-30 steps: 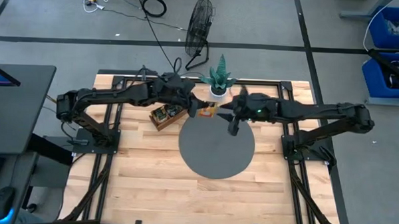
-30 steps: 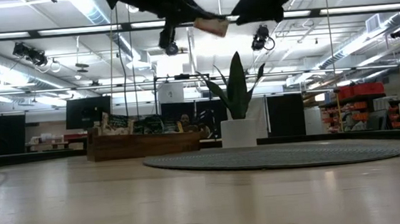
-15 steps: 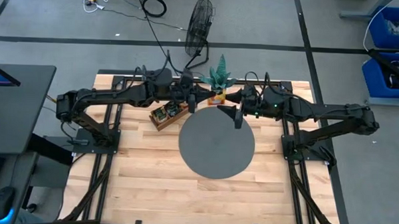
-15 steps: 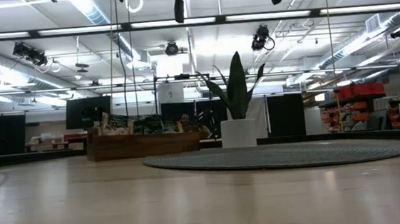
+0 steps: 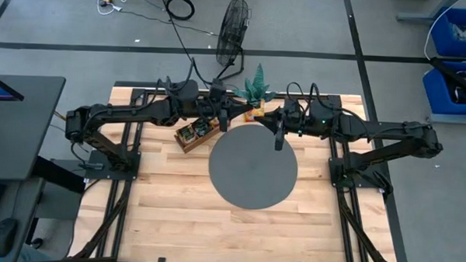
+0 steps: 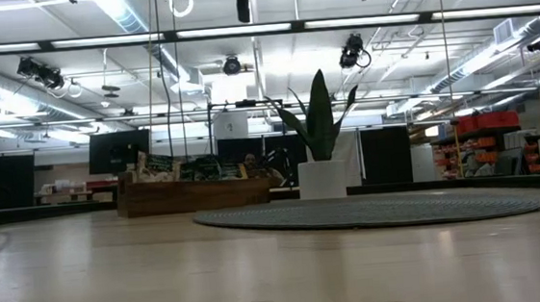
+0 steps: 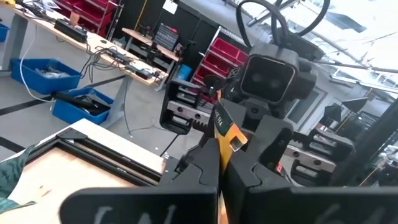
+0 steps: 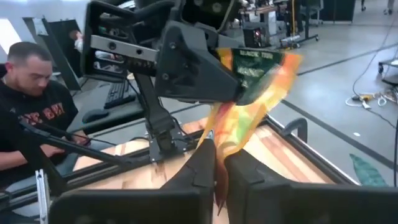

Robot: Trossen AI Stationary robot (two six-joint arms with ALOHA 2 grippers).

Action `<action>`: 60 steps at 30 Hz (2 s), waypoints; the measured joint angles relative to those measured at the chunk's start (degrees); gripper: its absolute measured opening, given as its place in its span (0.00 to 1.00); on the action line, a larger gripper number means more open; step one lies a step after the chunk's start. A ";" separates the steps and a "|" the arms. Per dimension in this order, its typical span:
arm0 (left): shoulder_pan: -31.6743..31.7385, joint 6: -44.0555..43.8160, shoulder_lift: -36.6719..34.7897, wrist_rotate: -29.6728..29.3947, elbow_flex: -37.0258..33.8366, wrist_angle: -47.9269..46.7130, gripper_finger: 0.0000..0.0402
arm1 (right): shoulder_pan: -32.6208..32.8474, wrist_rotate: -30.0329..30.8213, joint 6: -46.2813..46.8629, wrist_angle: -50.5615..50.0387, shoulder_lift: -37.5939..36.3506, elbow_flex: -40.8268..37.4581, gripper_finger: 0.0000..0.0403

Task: Pick & Place Tea
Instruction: Put the orange tea bag into the right section of the wooden organizer

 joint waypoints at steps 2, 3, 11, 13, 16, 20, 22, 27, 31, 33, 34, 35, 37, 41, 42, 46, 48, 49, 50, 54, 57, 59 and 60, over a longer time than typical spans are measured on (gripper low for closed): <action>0.00 -0.02 0.00 0.06 0.00 -0.04 0.02 | 0.00 -0.11 0.02 0.35 0.00 0.00 0.04; 0.00 -0.02 0.00 0.04 0.00 -0.01 0.03 | 0.00 -0.24 0.23 0.37 0.00 0.00 0.04; 0.86 -2.25 -1.10 1.30 0.00 -0.19 0.14 | 0.00 -0.82 -0.20 -1.83 0.00 0.00 0.01; 1.73 -2.82 -1.58 3.60 0.05 0.24 0.16 | 0.00 -1.88 -0.14 -2.47 0.00 0.00 0.01; 3.61 -5.44 -2.32 7.51 0.04 -0.77 0.22 | 0.02 -2.82 0.28 -3.47 0.00 0.00 0.01; 6.20 -10.36 -2.45 15.04 0.07 -2.44 0.35 | -0.09 -5.99 0.67 -4.50 0.00 0.00 0.00; 7.07 -12.23 -2.44 19.03 0.07 -4.19 0.42 | -0.09 -7.30 1.45 -5.21 0.02 0.00 0.00; 7.23 -12.26 -2.43 24.73 0.05 -8.13 0.56 | -0.13 -10.17 1.82 -6.82 1.38 -0.01 0.00; 6.72 -11.90 -2.43 26.60 0.07 -11.92 0.61 | -0.11 -11.05 1.99 -7.41 2.59 -0.02 0.00; 6.23 -10.73 -2.43 26.56 0.07 -14.39 0.61 | -0.11 -11.44 2.21 -7.65 2.97 -0.02 0.00; 5.95 -10.19 -2.43 26.49 0.07 -15.56 0.60 | -0.11 -11.46 2.44 -7.42 3.22 -0.02 0.00; 5.64 -9.40 -2.43 26.44 0.07 -16.58 0.59 | -0.11 -11.48 2.46 -7.40 3.39 -0.02 0.00; 5.06 -8.51 -2.43 26.12 0.07 -18.04 0.57 | -0.11 -11.48 2.46 -7.94 3.57 -0.04 0.00; 4.39 -6.99 -2.43 24.34 0.07 -19.55 0.51 | -0.11 -12.86 2.89 -7.58 3.78 -0.02 0.00; 4.42 -6.99 -2.43 24.10 0.07 -19.51 0.49 | -0.11 -12.93 2.88 -7.55 3.78 -0.02 0.00; 4.46 -5.87 -2.43 22.86 0.07 -19.49 0.41 | -0.11 -12.98 2.89 -7.69 3.78 -0.02 0.00; 4.49 -5.51 -2.43 22.46 0.07 -19.44 0.38 | -0.11 -13.39 3.00 -7.69 3.78 -0.02 0.00; 4.57 -5.49 -2.42 22.41 0.07 -19.44 0.36 | -0.11 -13.38 3.33 -7.72 3.78 -0.02 0.00; 4.57 -5.46 -2.26 22.36 0.07 -19.40 0.34 | -0.11 -13.36 3.32 -7.70 3.78 -0.02 0.00; 4.09 -4.31 -1.59 22.35 0.00 -19.50 0.28 | -0.11 -12.91 3.34 -7.26 3.78 -0.02 0.00; 3.37 -1.78 -0.95 22.31 0.08 -19.17 0.23 | -0.11 -12.90 3.33 -7.27 3.78 -0.02 0.00; 2.80 0.21 -0.85 21.03 0.02 -19.44 0.17 | -0.11 -12.88 3.33 -7.39 3.78 -0.02 0.00; 2.56 1.53 -0.90 20.05 0.02 -19.25 0.13 | -0.11 -12.87 3.33 -7.61 3.78 -0.02 0.00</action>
